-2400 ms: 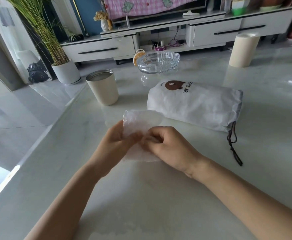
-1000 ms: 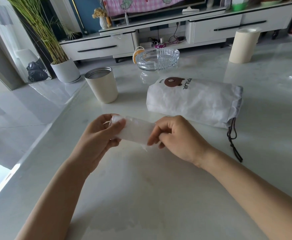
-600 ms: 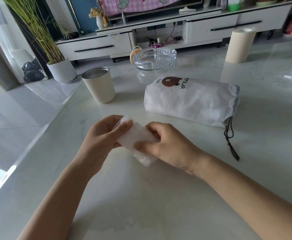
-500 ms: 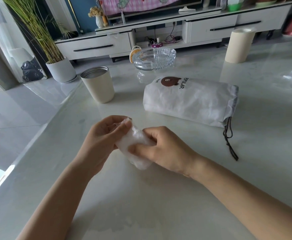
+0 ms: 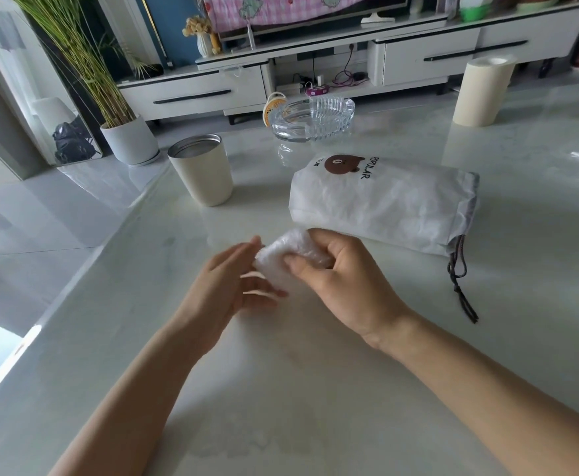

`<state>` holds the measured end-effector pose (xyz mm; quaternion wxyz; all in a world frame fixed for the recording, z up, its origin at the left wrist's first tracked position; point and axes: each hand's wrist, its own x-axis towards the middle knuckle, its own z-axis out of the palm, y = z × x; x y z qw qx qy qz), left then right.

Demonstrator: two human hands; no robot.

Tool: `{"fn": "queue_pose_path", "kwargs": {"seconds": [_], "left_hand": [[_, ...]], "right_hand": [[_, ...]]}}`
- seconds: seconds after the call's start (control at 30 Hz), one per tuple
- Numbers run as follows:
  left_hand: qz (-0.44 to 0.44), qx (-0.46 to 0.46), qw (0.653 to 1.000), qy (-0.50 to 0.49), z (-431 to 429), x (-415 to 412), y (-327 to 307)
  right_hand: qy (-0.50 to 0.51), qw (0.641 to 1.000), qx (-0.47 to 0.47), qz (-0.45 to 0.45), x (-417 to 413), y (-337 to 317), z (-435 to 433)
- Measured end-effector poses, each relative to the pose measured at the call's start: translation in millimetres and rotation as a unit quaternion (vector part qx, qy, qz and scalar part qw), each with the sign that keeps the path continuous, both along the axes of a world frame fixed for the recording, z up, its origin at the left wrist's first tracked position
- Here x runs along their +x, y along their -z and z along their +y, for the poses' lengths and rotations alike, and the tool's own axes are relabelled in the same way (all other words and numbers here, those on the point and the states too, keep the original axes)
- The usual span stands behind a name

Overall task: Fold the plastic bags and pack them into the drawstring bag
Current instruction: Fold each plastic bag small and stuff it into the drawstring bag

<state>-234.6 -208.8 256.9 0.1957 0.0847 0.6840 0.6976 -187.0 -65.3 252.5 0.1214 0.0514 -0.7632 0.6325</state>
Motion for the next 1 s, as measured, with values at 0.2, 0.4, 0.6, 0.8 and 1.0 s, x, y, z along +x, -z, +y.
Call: {"fn": "queue_pose_path", "kwargs": {"seconds": [0.2, 0.4, 0.6, 0.8, 1.0], "left_hand": [[0.067, -0.005, 0.998, 0.020, 0, 0, 5], [0.066, 0.014, 0.998, -0.003, -3, -5, 13], [0.140, -0.002, 0.990, -0.030, 7, 3, 11], [0.219, -0.027, 0.973, -0.068, 32, 13, -10], [0.463, -0.253, 0.850, -0.009, 117, 19, -39]], "right_hand": [[-0.033, 0.997, 0.064, -0.042, -8, 12, -2], [0.006, 0.998, 0.005, -0.063, -6, 7, 1], [0.103, 0.994, -0.012, -0.040, -7, 1, 13], [0.136, 0.984, -0.118, 0.006, -3, -28, 45], [0.309, 0.872, -0.379, 0.035, 9, -49, 148]]}}
